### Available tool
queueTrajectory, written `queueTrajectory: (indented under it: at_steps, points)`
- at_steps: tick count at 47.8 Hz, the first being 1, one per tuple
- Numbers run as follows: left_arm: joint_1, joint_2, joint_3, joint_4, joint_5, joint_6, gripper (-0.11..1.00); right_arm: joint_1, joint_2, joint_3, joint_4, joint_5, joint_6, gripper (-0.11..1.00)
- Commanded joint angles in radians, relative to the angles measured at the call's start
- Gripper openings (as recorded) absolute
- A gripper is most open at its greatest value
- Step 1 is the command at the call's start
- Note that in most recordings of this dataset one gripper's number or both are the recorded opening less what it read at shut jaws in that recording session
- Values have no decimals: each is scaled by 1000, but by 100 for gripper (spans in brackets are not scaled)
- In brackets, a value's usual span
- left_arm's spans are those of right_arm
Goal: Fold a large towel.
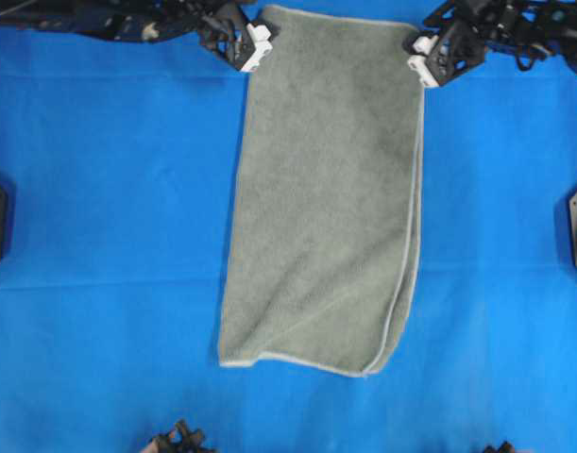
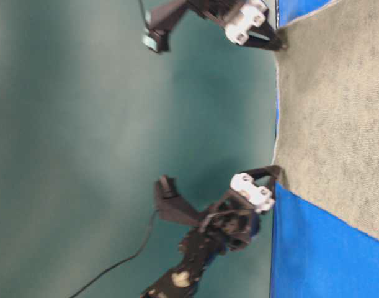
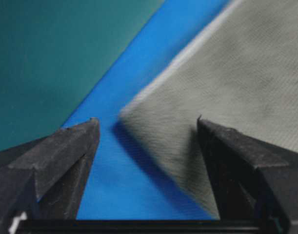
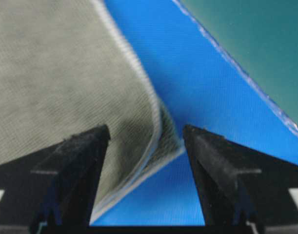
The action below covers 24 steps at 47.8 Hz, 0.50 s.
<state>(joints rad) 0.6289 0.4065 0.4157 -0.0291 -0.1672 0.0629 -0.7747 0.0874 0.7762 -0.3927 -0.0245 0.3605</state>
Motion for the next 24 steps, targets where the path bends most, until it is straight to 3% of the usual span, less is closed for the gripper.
queueTrajectory:
  at_steps: [1,8,13,19,22,24]
  points:
    - [9,8,-41,0,0,-11,74,-15,23,-38,-2,-11,-3,64]
    - [-8,21,-60,0,43,0,65,-23,35,-48,3,-5,-2,63]
    - [-23,28,-80,2,91,3,38,-21,35,-41,5,23,2,59]
    - [-34,29,-84,3,130,8,5,-18,35,-26,5,31,2,28]
    - [-35,26,-77,3,140,8,4,-15,34,-21,3,28,2,8]
    - [-37,23,-71,3,146,9,4,-14,31,-18,5,25,3,4]
